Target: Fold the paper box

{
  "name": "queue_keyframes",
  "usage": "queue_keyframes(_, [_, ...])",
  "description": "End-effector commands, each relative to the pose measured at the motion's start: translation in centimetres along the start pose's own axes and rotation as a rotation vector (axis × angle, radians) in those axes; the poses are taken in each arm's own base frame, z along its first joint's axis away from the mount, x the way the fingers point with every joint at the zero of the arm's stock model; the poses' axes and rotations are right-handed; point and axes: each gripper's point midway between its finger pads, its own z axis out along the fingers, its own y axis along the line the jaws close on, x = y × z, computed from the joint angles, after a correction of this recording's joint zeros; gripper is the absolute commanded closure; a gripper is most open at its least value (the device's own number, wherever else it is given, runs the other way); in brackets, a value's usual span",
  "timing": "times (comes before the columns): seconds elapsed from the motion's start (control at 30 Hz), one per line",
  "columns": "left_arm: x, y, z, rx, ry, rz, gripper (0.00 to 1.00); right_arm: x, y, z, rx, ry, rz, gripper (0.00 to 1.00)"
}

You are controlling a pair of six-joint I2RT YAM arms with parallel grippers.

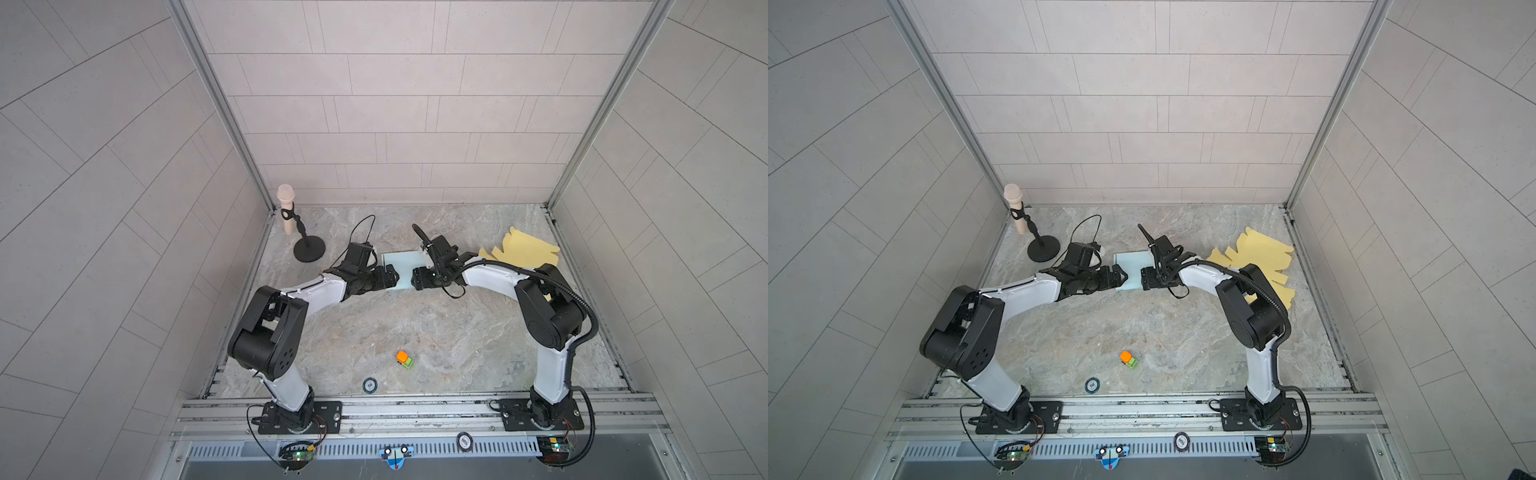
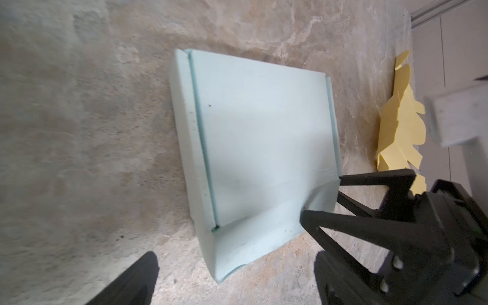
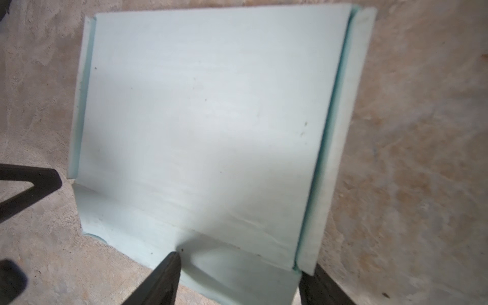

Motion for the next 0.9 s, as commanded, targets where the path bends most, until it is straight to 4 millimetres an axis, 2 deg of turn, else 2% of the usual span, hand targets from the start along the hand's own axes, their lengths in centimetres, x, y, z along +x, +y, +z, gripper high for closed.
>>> queue_keyframes(0.0, [-2.8, -1.0, -0.3, -0.011, -0.041, 0.044, 0.02, -0.1, -0.2, 0.3, 0.011, 0.012, -0.001, 0.28])
queue_keyframes(0.17, [-5.4, -0.4, 2.0, -0.066, -0.035, 0.057, 0.03, 0.1, -0.3, 0.5, 0.013, 0.017, 0.002, 0.28])
queue_keyframes(0.33, [-6.5, 1.3, 4.4, -0.141, -0.010, 0.062, 0.05, 0.1, -0.3, 0.7, 0.013, 0.019, 0.004, 0.28])
queue_keyframes(0.6, [-5.5, 3.0, 6.0, -0.182, 0.022, 0.056, 0.08, 0.2, -0.8, 1.7, 0.034, 0.030, 0.007, 0.29])
queue_keyframes(0.87, [-4.0, 4.0, 7.1, -0.197, 0.051, 0.044, 0.11, -0.4, -2.5, 2.2, 0.075, 0.012, 0.073, 0.29])
